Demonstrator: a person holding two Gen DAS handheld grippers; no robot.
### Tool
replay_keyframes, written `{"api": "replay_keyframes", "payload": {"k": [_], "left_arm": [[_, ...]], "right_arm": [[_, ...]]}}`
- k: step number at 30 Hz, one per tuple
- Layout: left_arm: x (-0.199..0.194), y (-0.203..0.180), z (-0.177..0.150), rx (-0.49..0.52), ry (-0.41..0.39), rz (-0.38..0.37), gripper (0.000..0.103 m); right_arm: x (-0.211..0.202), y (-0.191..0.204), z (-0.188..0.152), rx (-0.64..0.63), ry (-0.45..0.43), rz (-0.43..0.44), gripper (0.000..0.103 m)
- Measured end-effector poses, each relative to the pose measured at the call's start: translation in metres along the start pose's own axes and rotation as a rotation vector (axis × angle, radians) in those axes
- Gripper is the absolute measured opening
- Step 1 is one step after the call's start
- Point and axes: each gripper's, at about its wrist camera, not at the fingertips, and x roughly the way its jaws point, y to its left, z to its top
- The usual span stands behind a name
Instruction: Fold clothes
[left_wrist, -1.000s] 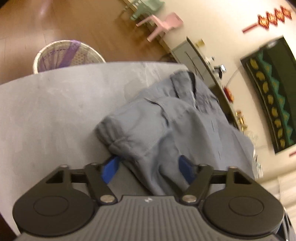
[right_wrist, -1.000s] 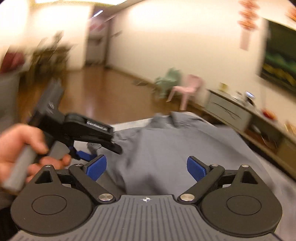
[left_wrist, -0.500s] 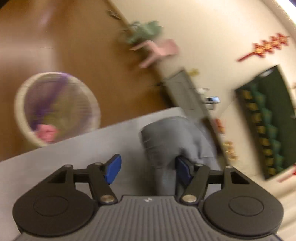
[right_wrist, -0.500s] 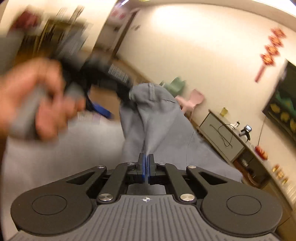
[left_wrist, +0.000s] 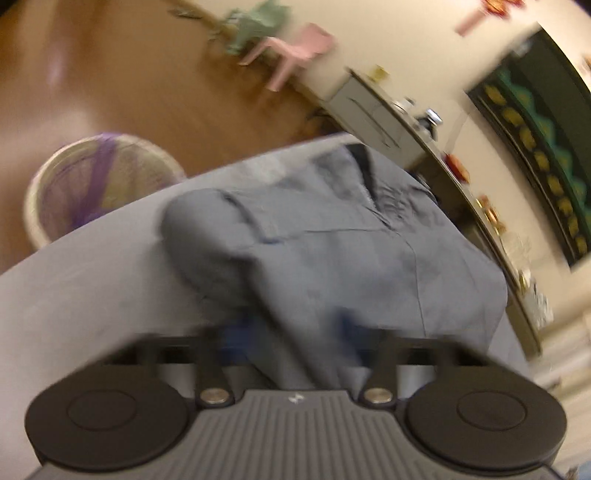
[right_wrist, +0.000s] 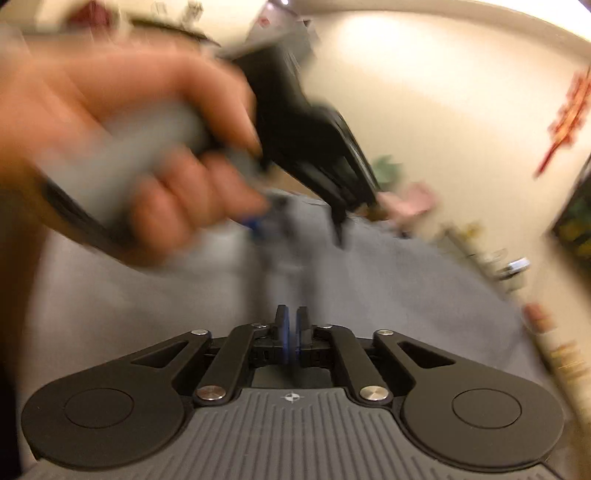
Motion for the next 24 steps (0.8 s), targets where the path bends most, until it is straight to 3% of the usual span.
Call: {"api": "replay_keyframes", "payload": {"k": [1,2,3,5,6,10,12,14,15,16,17,21,24], "left_arm": [[0.001,-0.006,0.004,0.040,-0.023,-0.055,0.005],[0.002,-0.013,0.007,0.079,-0.045,-0.110,0.005],[-0.006,-0.016,0.012,0.106,-0.095,-0.194,0.005],[-0.051,-0.012,0.021,0.122,-0.270,-0.442,0.006],[-0.061,-0.005,0.025,0.099,-0.312,-0.479,0.007],[-0.017,0.049,0.028,-0.198,-0.157,-0.131,0.020],[-0.019,0.061,0.023,-0.259,-0.135,-0.057,0.027],[-0.024,0.071,0.018,-0.313,-0.124,0.006,0.036],[-0.031,0.073,0.017,-0.327,-0.142,0.018,0.053],[-0.036,0.074,0.016,-0.333,-0.153,0.037,0.067],[-0.038,0.073,0.016,-0.327,-0.156,0.065,0.070],[-0.036,0.060,0.023,-0.249,-0.126,0.152,0.074],[-0.021,0.031,0.025,-0.094,-0.093,0.237,0.077]], "right_arm": [[-0.018,-0.009,-0.004,0.060,-0.019,-0.022,0.064],[-0.037,-0.019,-0.010,0.121,-0.040,-0.053,0.074],[-0.055,-0.030,-0.019,0.171,-0.050,-0.099,0.081],[-0.093,-0.053,-0.045,0.270,-0.042,-0.212,0.082],[-0.105,-0.065,-0.061,0.313,-0.010,-0.267,0.082],[-0.120,-0.103,-0.124,0.466,0.204,-0.361,0.081],[-0.120,-0.107,-0.144,0.483,0.270,-0.359,0.081],[-0.122,-0.110,-0.154,0.532,0.251,-0.331,0.082],[-0.123,-0.110,-0.157,0.557,0.245,-0.318,0.082],[-0.125,-0.111,-0.161,0.567,0.244,-0.313,0.082],[-0.128,-0.110,-0.156,0.561,0.243,-0.310,0.082],[-0.137,-0.098,-0.132,0.499,0.205,-0.272,0.082],[-0.114,-0.085,-0.104,0.404,0.179,-0.222,0.082]]}}
